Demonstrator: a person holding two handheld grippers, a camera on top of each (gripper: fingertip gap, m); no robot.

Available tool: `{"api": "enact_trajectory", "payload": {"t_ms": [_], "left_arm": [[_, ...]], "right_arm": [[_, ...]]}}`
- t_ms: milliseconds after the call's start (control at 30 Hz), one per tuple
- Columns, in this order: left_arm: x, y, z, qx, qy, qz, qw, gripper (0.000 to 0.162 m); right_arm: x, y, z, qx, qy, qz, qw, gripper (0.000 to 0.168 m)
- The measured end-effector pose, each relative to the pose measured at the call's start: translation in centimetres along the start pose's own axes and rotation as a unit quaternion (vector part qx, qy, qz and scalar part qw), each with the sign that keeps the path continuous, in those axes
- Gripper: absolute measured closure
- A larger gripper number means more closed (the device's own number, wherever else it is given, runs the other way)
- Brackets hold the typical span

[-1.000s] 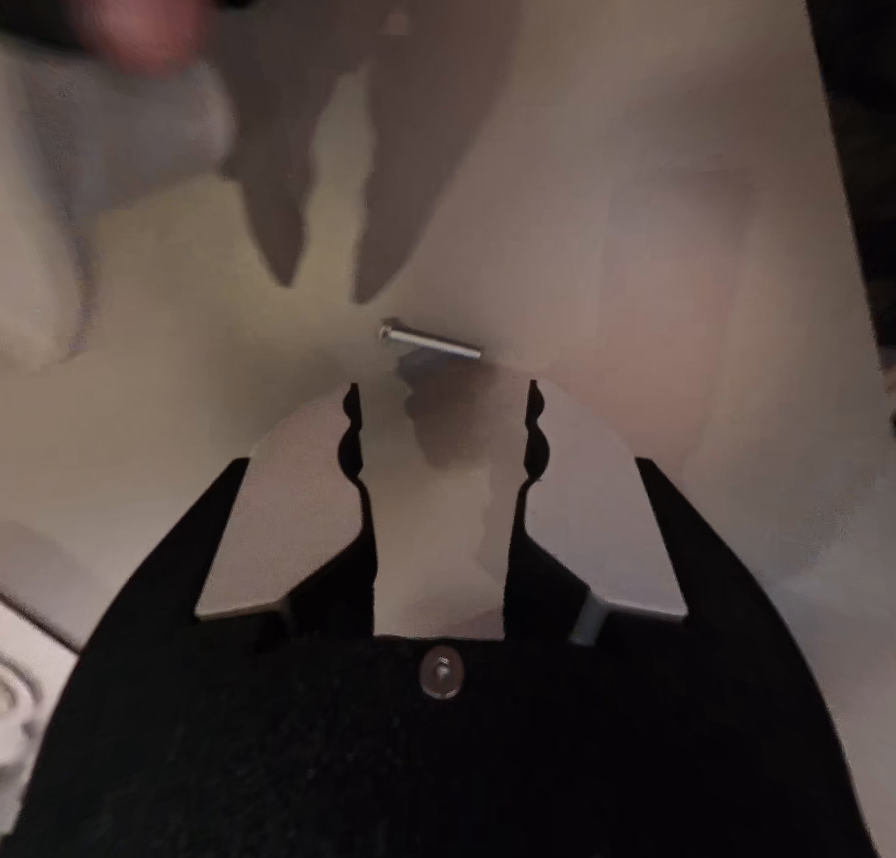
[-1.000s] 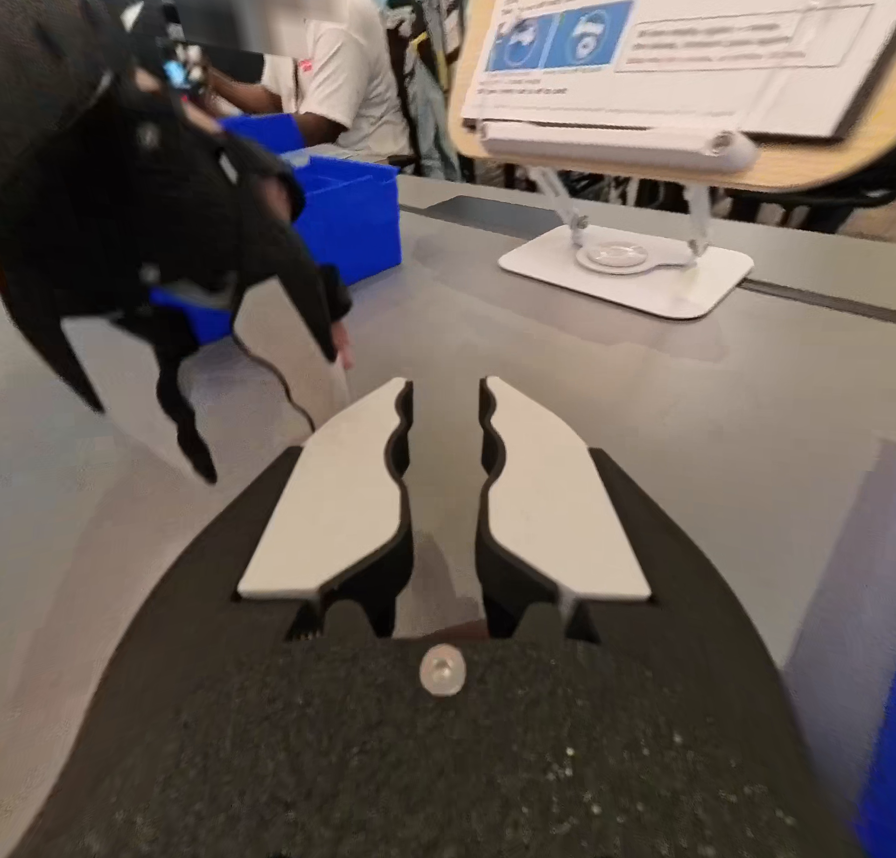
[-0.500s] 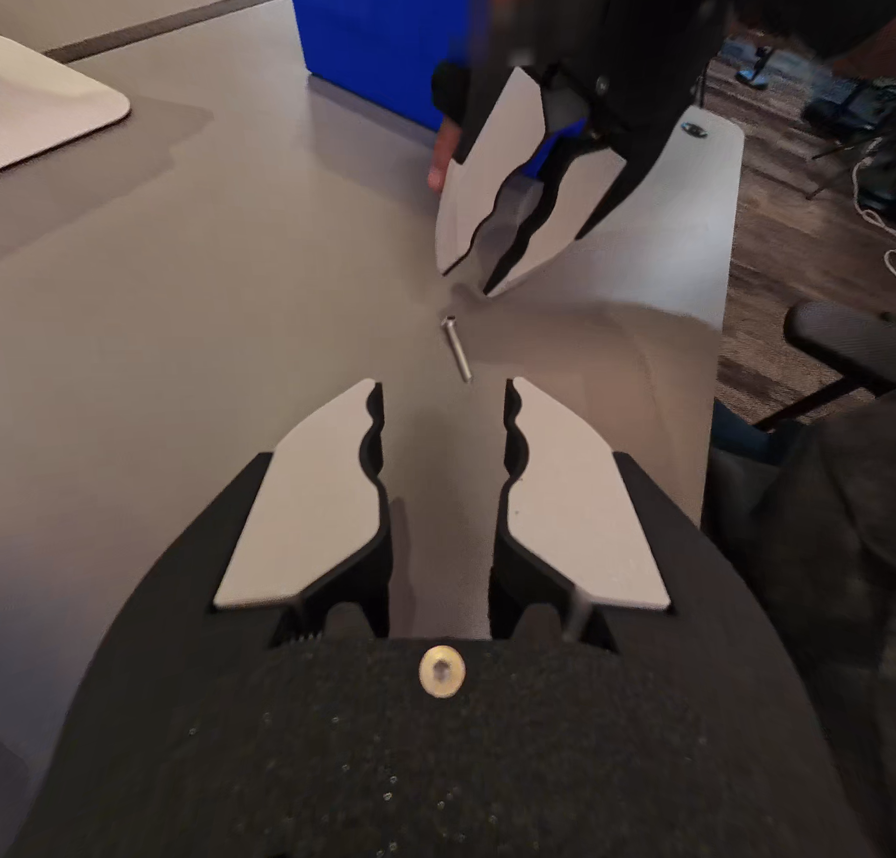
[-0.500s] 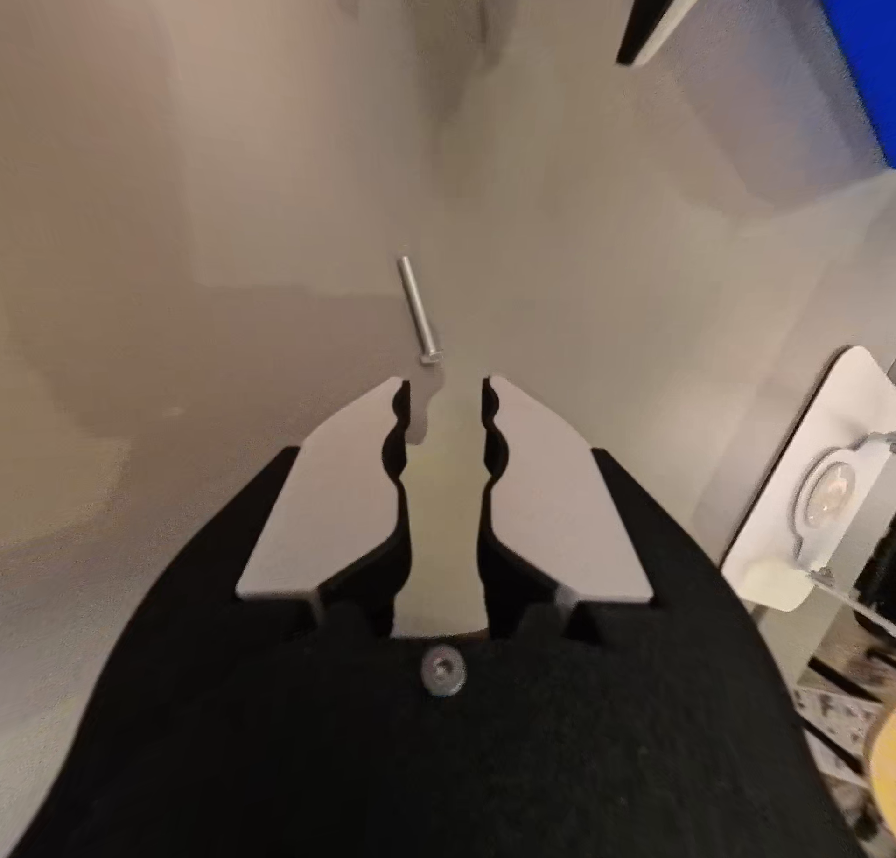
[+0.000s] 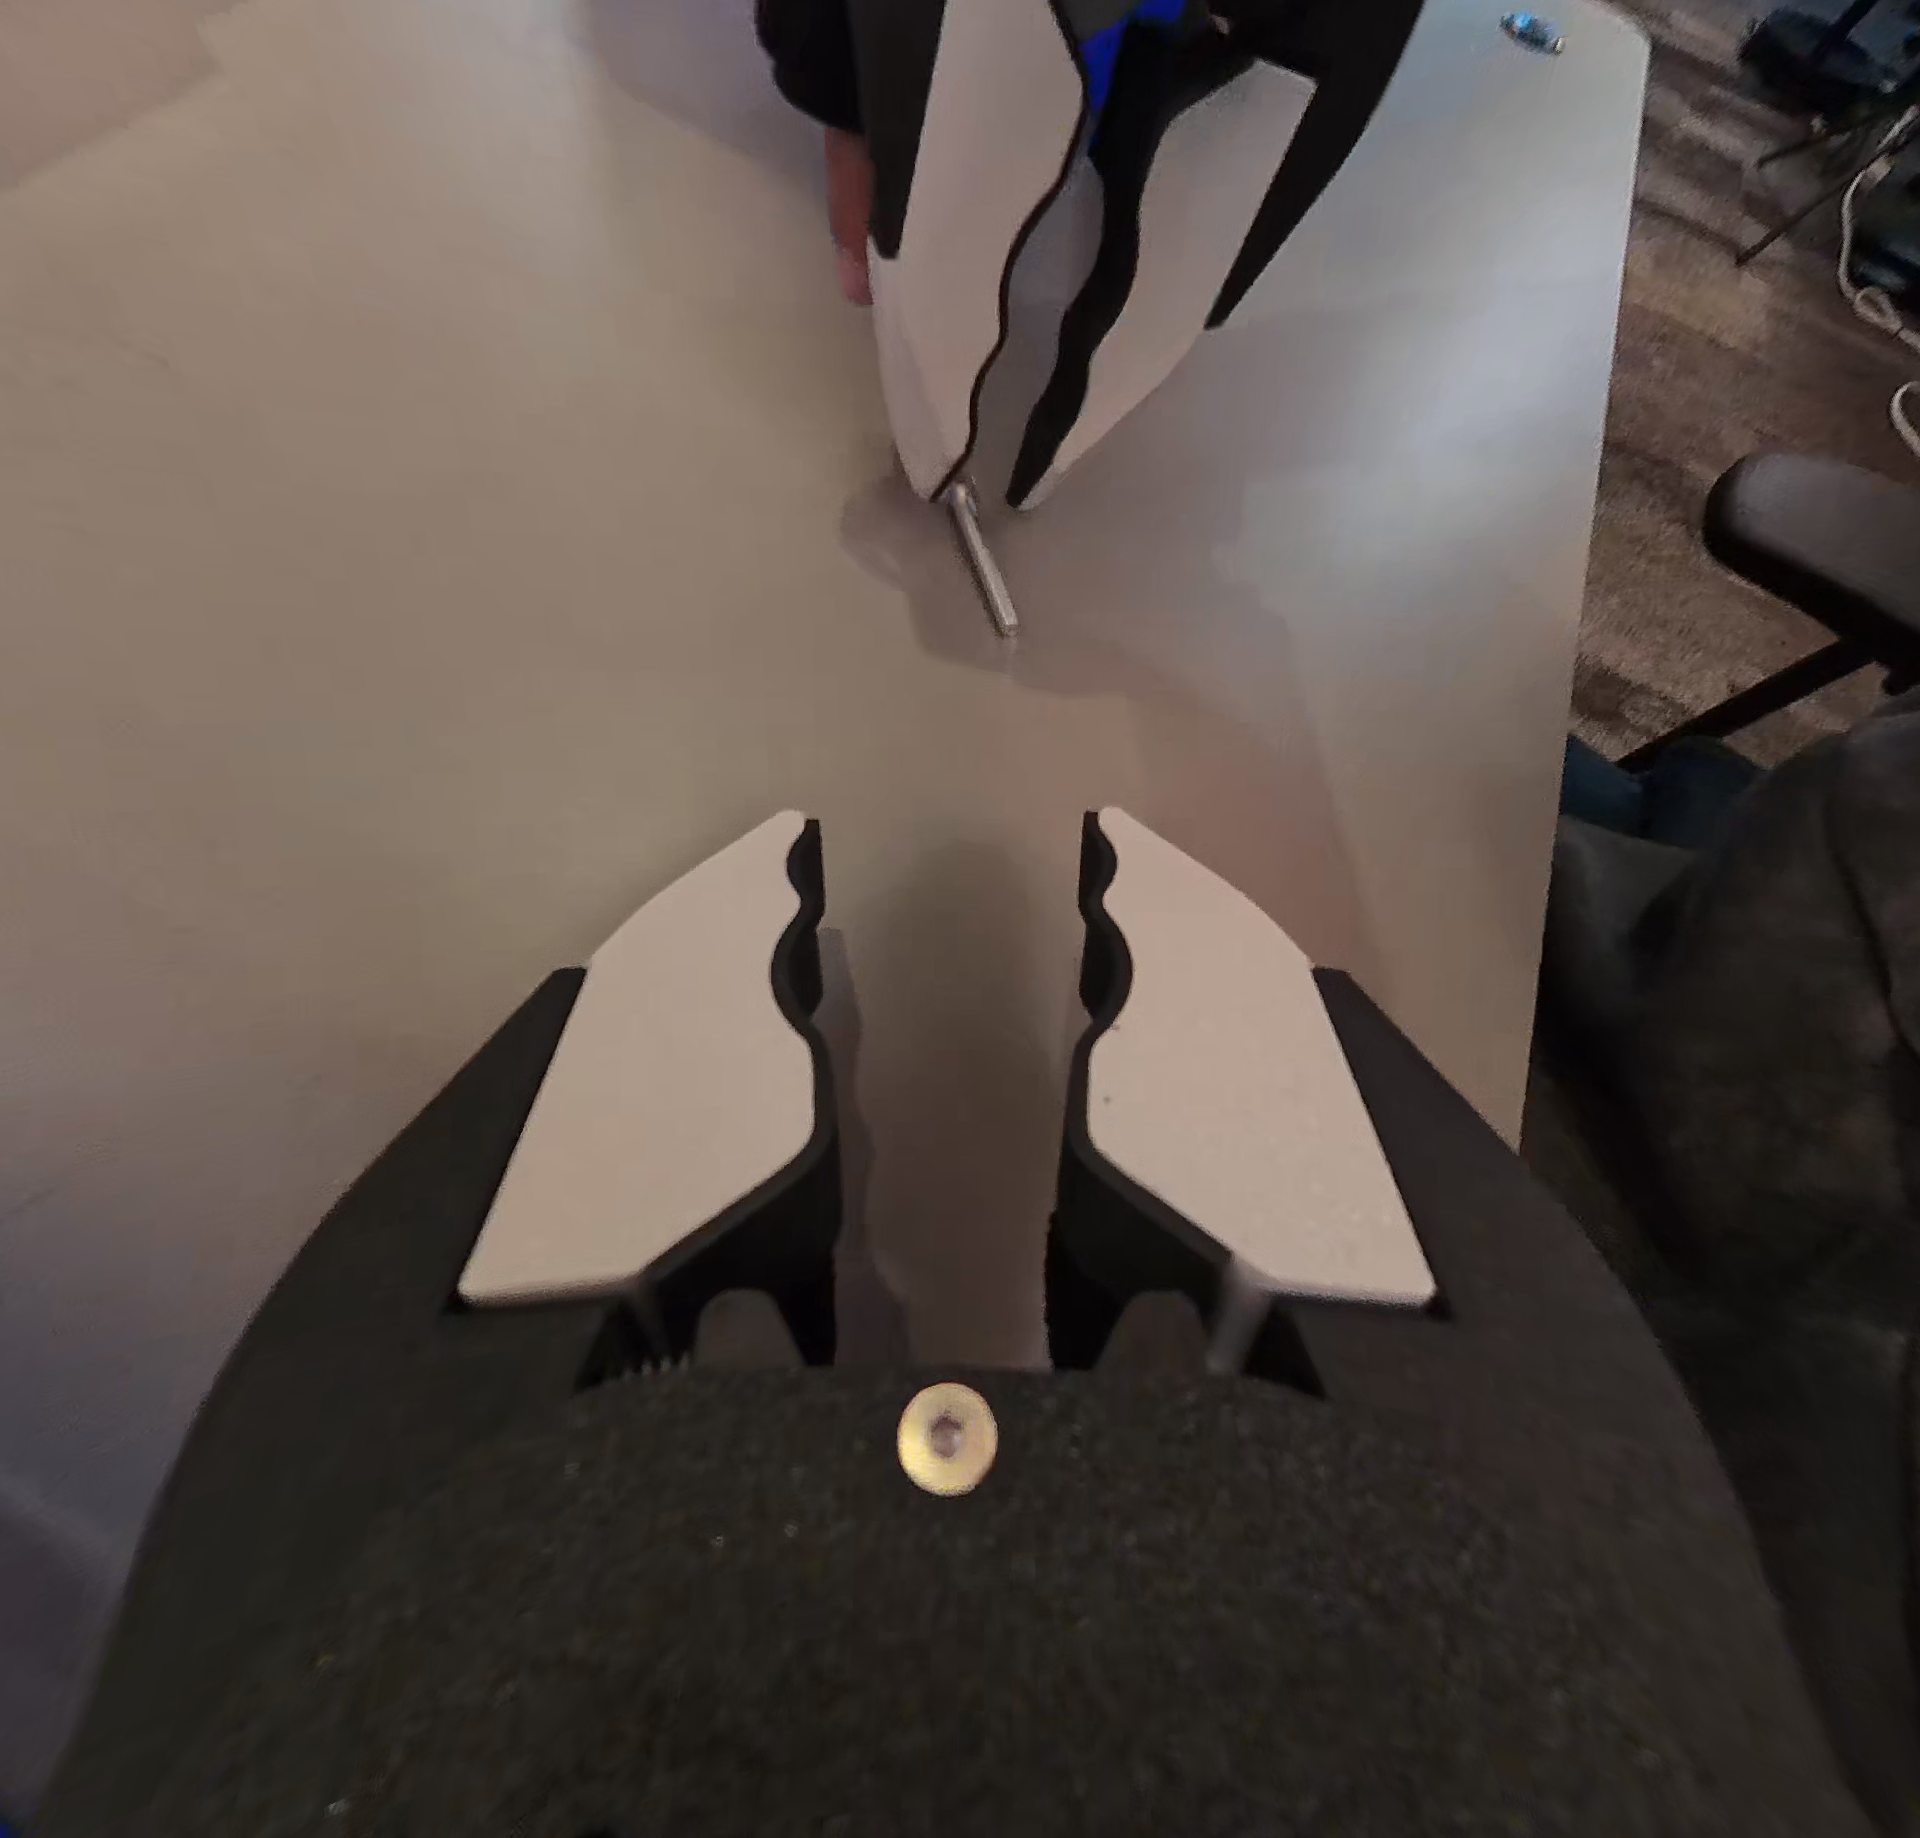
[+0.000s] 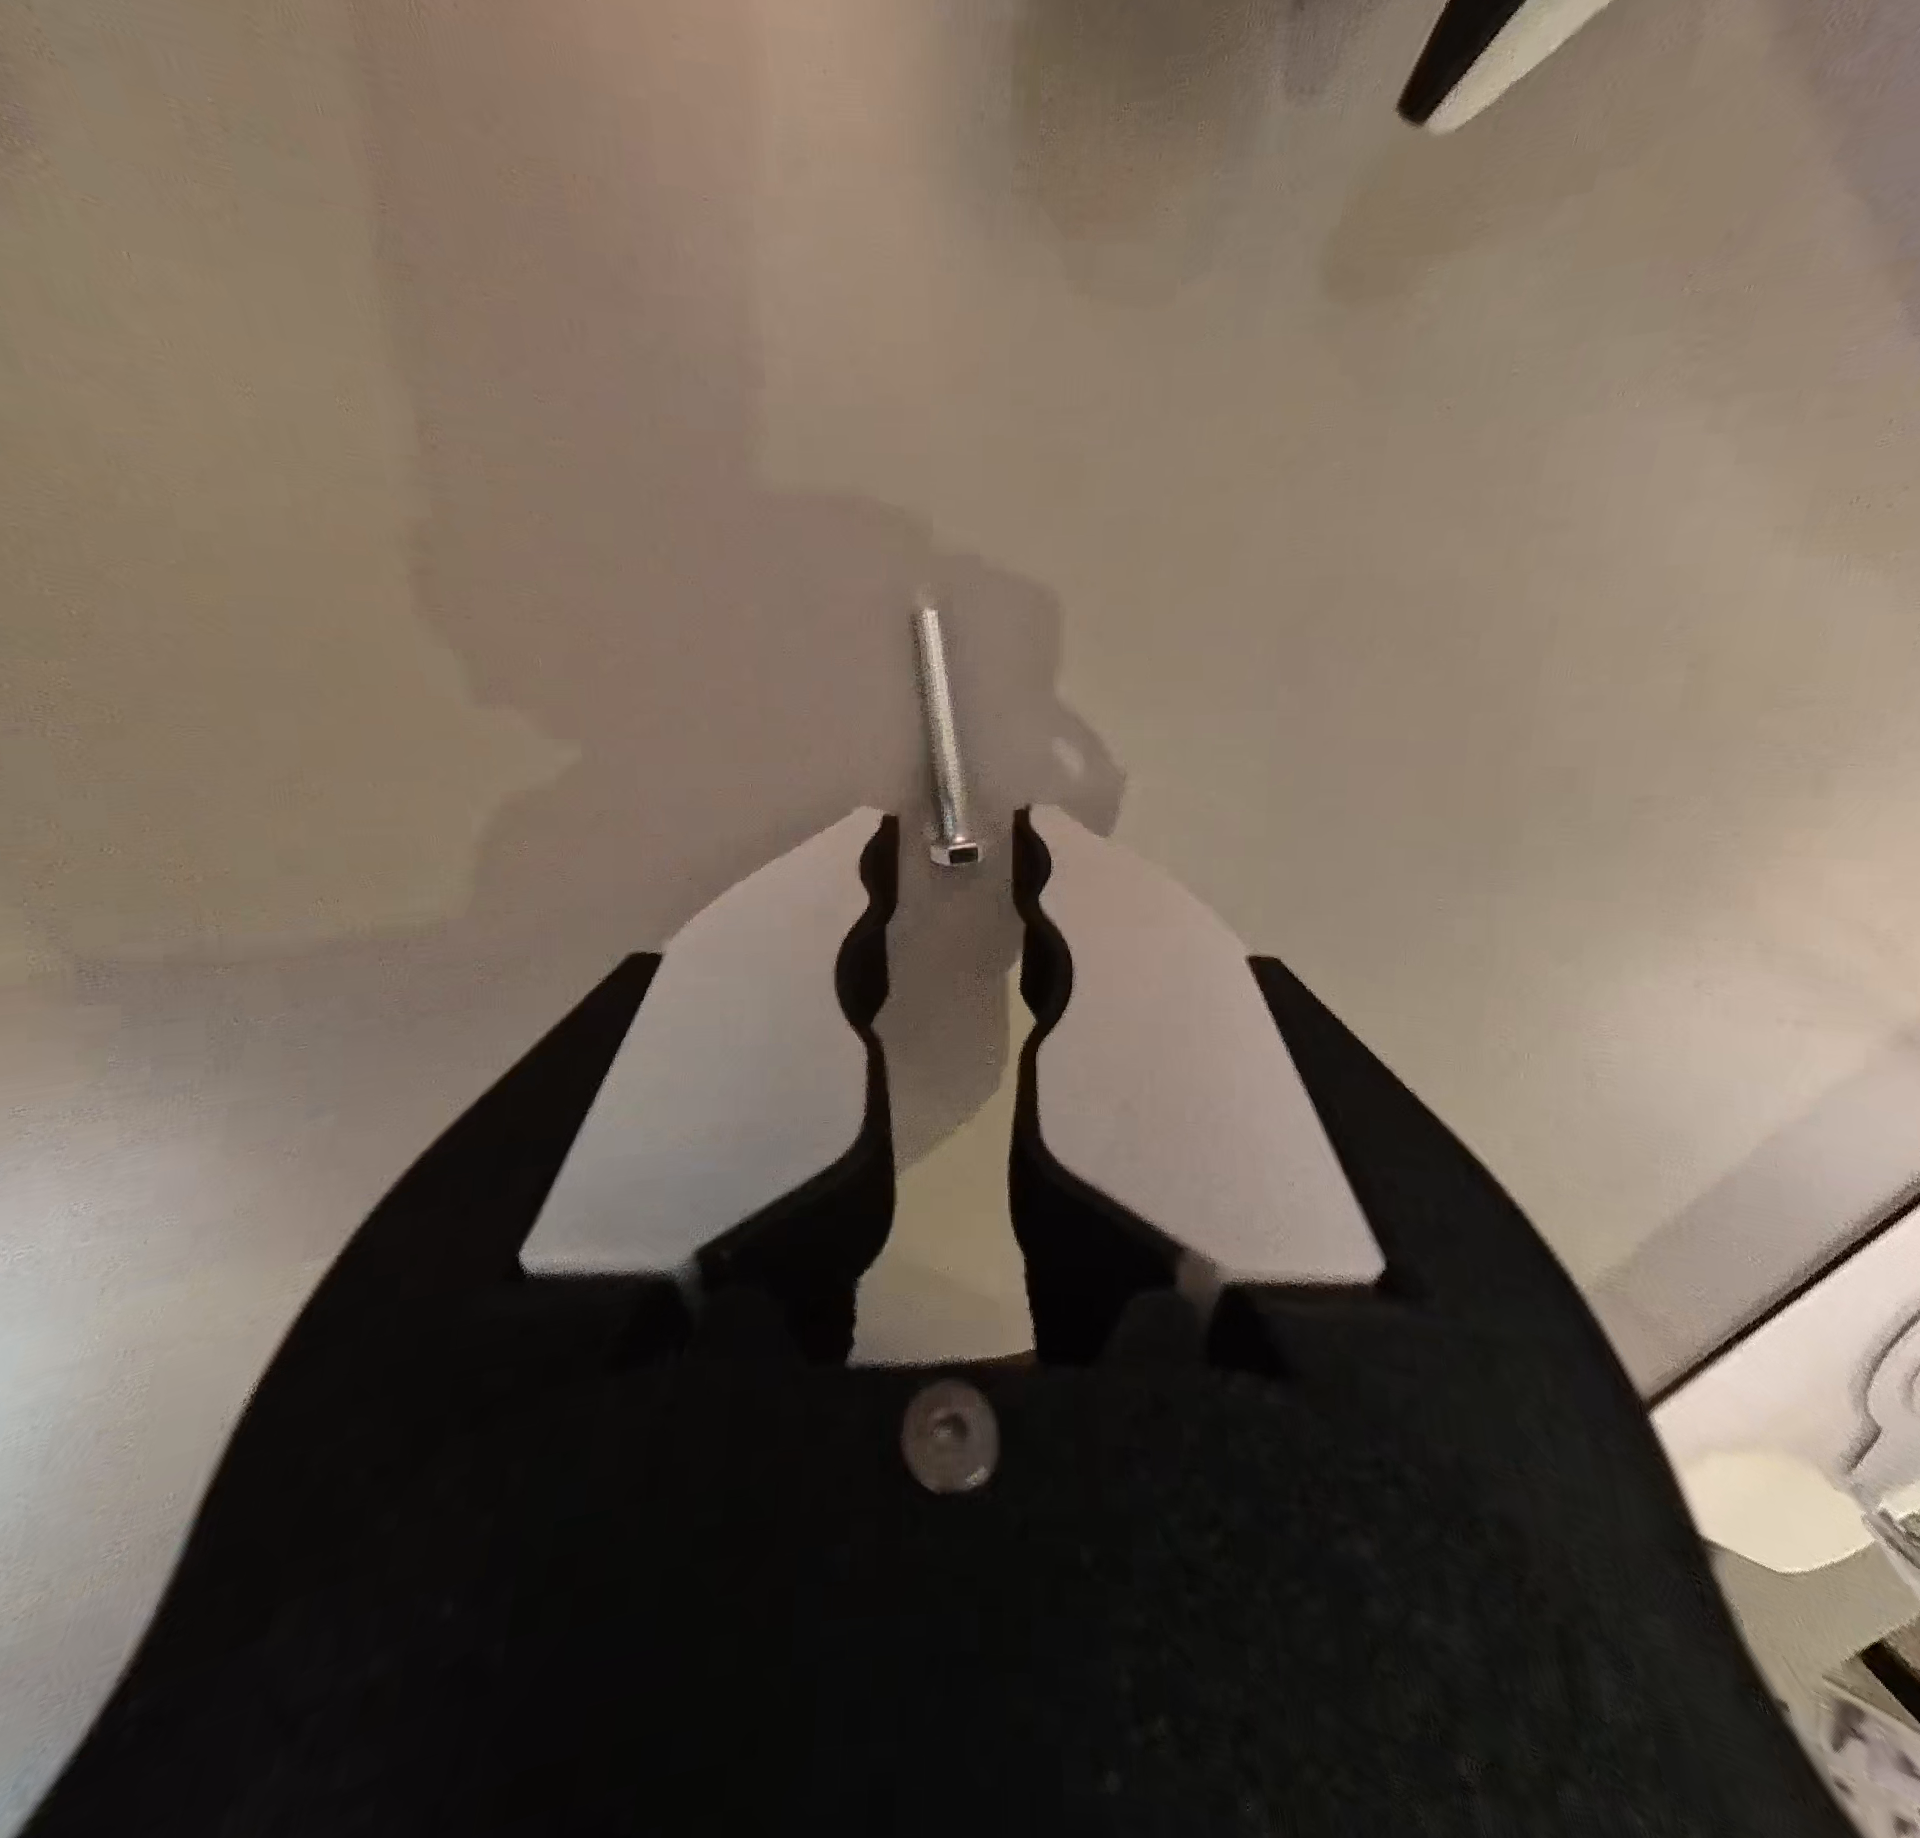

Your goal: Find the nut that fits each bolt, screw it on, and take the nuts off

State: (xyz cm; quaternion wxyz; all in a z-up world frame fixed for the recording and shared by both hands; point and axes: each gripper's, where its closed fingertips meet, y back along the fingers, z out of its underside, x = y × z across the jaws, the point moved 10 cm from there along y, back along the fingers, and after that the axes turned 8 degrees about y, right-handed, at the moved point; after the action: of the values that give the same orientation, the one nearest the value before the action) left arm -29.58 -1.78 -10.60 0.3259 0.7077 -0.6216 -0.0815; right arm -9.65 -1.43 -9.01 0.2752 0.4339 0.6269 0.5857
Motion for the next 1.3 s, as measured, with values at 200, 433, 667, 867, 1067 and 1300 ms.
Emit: {"api": "enact_trajectory", "payload": {"t_ms": [200, 433, 667, 867, 1067, 1300], "left_arm": [[0.5, -0.6, 0.2, -0.026, -0.027, -0.010, 0.999, 0.115], [0.2, -0.7, 0.2, -0.032, -0.010, 0.006, 0.999, 0.114], [0.3, -0.9, 0.3, -0.046, -0.018, 0.006, 0.999, 0.114], [0.5, -1.2, 0.4, -0.056, -0.026, 0.002, 0.998, 0.112], [0.4, -1.2, 0.3, -0.055, -0.021, 0.005, 0.998, 0.112], [0.3, -0.8, 0.3, -0.038, -0.018, 0.002, 0.999, 0.112]], "right_arm": [[0.2, -0.3, 0.4, -0.001, 0.001, -0.007, 1.000, 0.149], [0.2, -0.6, 0.5, 0.003, 0.002, -0.017, 1.000, 0.153], [0.1, -0.5, 0.8, 0.001, 0.003, -0.021, 1.000, 0.153], [0.3, -0.6, 0.5, 0.000, 0.007, -0.028, 1.000, 0.153], [0.4, -0.6, 0.5, 0.001, -0.007, -0.044, 0.999, 0.157], [-0.7, 0.5, 0.7, 0.065, -0.074, 0.031, 0.995, 0.158]]}}
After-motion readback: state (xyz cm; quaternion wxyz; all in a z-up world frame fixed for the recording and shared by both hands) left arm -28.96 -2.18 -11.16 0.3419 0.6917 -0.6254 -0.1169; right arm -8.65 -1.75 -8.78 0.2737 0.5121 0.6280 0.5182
